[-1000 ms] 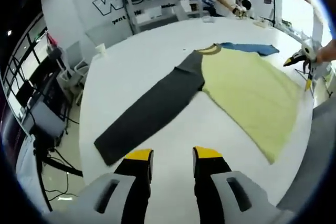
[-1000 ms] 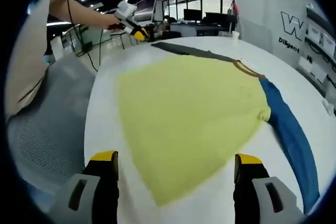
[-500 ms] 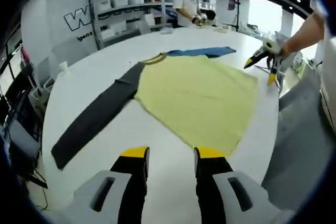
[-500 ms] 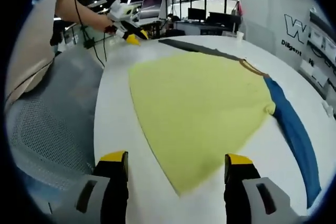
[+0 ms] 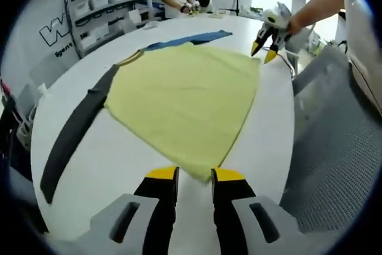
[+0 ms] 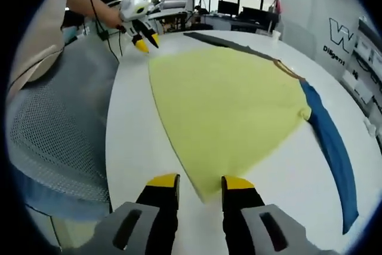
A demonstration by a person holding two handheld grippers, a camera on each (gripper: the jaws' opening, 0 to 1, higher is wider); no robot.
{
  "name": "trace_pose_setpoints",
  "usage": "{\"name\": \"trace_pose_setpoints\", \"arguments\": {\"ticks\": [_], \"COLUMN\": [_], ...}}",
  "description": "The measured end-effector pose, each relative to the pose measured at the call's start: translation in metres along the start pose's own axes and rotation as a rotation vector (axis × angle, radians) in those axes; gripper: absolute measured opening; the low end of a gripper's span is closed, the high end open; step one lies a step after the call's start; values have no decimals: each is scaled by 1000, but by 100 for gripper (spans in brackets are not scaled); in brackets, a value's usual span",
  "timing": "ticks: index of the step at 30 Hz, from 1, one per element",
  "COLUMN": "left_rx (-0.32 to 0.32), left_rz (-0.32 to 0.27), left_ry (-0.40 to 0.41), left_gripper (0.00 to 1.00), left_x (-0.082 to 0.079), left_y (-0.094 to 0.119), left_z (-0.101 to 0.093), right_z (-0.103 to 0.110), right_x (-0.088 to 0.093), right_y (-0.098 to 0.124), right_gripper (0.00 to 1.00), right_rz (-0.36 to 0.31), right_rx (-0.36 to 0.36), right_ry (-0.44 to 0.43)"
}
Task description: Fold the garment on the visible template until the final outline fits inside the template.
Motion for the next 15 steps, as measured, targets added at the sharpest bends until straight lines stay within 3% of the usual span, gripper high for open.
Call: {"name": "trace_pose_setpoints", "arguments": {"ticks": [4,15], "left_rx": [22,27], "left_rz": [18,54], "left_ry": [-50,-83], "left_gripper": [22,16], "left_x": [2,4], "left_y": [-5,-15], "left_z": [-6,-7], "right_z": [0,-6], "right_x": [5,6], "right_y": [-1,-2], "right_gripper": [17,9], "right_rz": [18,29], "right_rx": [4,25], "right_ry": [2,9]}}
Point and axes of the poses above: the point that each gripper's makers call its tool centre point, and the gripper's own axes: y roughly backward along the fingers, z roughly to its left, x roughly out of its underside, the point moved 5 cm from there along y, roughly backward along the fingers, and after that the axes turned 10 degrees about -x, right-handed, at the moved point
